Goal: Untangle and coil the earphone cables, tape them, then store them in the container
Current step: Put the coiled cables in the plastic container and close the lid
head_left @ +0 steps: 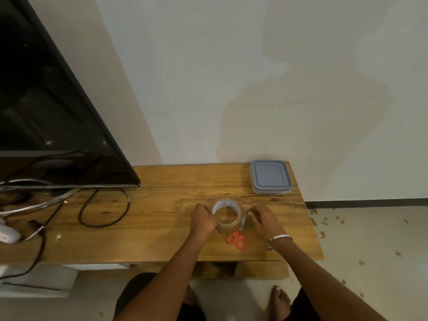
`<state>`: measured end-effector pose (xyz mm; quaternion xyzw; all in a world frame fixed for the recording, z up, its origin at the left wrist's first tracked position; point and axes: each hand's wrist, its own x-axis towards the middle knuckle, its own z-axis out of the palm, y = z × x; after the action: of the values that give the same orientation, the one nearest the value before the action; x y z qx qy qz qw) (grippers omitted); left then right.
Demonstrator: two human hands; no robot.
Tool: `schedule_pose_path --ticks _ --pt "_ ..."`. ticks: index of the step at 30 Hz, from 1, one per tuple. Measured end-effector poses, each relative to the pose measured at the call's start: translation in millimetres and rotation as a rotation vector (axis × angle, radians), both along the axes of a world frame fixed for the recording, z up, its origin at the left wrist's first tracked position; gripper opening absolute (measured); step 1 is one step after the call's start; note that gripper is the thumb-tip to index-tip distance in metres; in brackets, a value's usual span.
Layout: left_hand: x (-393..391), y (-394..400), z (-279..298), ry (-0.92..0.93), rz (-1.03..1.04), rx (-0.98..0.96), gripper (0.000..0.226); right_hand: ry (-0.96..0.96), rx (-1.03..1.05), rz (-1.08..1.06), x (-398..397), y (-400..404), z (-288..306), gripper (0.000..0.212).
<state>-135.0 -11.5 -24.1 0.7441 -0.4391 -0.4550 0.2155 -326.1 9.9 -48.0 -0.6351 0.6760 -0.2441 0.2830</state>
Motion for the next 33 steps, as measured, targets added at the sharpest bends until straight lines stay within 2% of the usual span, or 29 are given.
schedule_pose_path --ticks 4,7,10,12,16,18,20,25,29,33 --pt "-31 2 10 0.017 0.026 -0.071 0.047 -0.26 -0.021 -0.092 0 -1 22 0.028" --pt "-50 4 15 0.047 0.026 -0.127 0.039 -0.132 0.017 -0.152 -6 -8 27 0.022" --pt "-63 13 15 0.064 -0.067 -0.155 0.032 -0.004 0.091 -0.197 -21 -8 21 0.014" --pt "-65 22 11 -0.027 -0.219 -0.203 0.03 0.003 0.121 -0.241 -34 1 19 0.011" --pt "-52 31 -9 -0.416 -0.54 -0.341 0.028 0.036 0.149 -0.285 -58 13 14 0.016" --pt "-45 33 -18 -0.479 -0.643 -0.37 0.03 0.059 0.175 -0.301 -67 14 13 0.021" --pt "-39 34 -23 -0.462 -0.714 -0.39 0.029 0.072 0.186 -0.31 -74 15 14 0.023" --pt "-34 33 -27 -0.434 -0.606 -0.369 0.018 0.045 0.202 -0.353 -90 17 22 0.036" --pt "-45 35 -27 -0.431 -0.513 -0.333 0.023 0.095 0.177 -0.338 -91 17 26 0.041" --pt "-63 35 -26 -0.405 -0.469 -0.308 0.024 0.268 0.077 -0.105 -74 18 28 0.076"
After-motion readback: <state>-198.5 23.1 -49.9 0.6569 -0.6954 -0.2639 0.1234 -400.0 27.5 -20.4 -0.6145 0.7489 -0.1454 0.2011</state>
